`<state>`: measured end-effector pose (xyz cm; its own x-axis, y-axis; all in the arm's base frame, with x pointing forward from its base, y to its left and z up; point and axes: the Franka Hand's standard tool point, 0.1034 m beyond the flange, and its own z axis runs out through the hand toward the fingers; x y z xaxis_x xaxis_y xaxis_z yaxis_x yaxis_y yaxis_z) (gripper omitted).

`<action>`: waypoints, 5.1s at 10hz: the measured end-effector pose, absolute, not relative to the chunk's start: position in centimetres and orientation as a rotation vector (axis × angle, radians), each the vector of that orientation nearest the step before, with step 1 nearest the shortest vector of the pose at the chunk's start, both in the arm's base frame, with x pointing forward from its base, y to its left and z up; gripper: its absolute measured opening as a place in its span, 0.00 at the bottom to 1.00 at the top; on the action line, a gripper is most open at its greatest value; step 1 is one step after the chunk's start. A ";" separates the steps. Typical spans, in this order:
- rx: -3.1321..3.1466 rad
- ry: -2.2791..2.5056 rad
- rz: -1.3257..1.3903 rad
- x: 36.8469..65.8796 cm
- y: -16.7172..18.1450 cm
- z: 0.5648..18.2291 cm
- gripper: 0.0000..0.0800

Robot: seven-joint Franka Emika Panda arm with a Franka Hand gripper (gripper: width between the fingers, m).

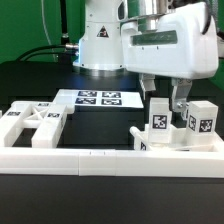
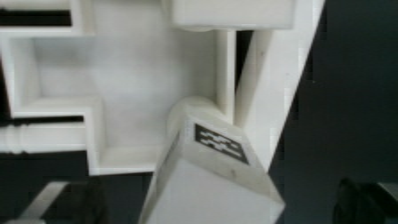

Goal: Assemble chair

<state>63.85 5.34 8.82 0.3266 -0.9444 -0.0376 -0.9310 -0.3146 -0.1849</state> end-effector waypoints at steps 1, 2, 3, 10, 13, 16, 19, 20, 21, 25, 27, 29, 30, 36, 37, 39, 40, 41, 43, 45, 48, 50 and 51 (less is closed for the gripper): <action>-2.484 1.627 -0.126 63.9 5.3 8.8 0.81; -2.593 1.464 -0.142 63.8 5.3 8.7 0.81; -2.655 1.362 -0.150 63.8 5.3 8.7 0.81; -3.049 0.448 -0.211 63.6 5.1 8.0 0.81; -3.068 0.338 -0.212 63.6 5.1 7.9 0.67; -3.062 0.375 -0.211 63.6 5.1 7.9 0.36; -3.001 0.635 -0.203 63.6 5.1 7.9 0.36; -2.932 0.825 -0.194 63.6 5.1 7.9 0.36; -2.859 1.006 -0.184 63.5 5.1 7.9 0.36; -2.579 1.510 -0.172 63.5 5.1 7.9 0.36; -2.514 1.606 -0.163 63.5 5.1 7.9 0.36; -2.375 1.784 -0.141 63.5 5.1 7.9 0.36; -2.368 1.793 -0.139 63.5 5.1 7.9 0.36; -2.653 1.380 -0.176 63.5 4.9 7.8 0.81; -2.726 1.245 -0.187 63.5 4.9 7.8 0.81; -2.856 0.970 -0.199 63.6 4.5 7.8 0.81; -2.902 0.848 -0.212 63.9 4.6 7.8 0.81; -2.972 0.642 -0.229 64.1 4.6 7.8 0.81; -3.049 0.333 -0.247 64.4 4.6 7.8 0.81; -3.087 0.104 -0.253 64.4 4.7 7.8 0.81; -3.115 -0.129 -0.265 64.7 5.0 8.1 0.81; -3.120 -0.231 -0.267 64.8 4.8 8.2 0.65; -3.120 -0.227 -0.267 64.8 4.8 8.2 0.48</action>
Offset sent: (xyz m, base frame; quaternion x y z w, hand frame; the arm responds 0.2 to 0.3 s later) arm 0.0033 -0.0047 -0.0010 -0.0287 0.0303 -0.2939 0.9549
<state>64.78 4.83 8.16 0.9750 0.1437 0.1694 0.1440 -0.9895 0.0108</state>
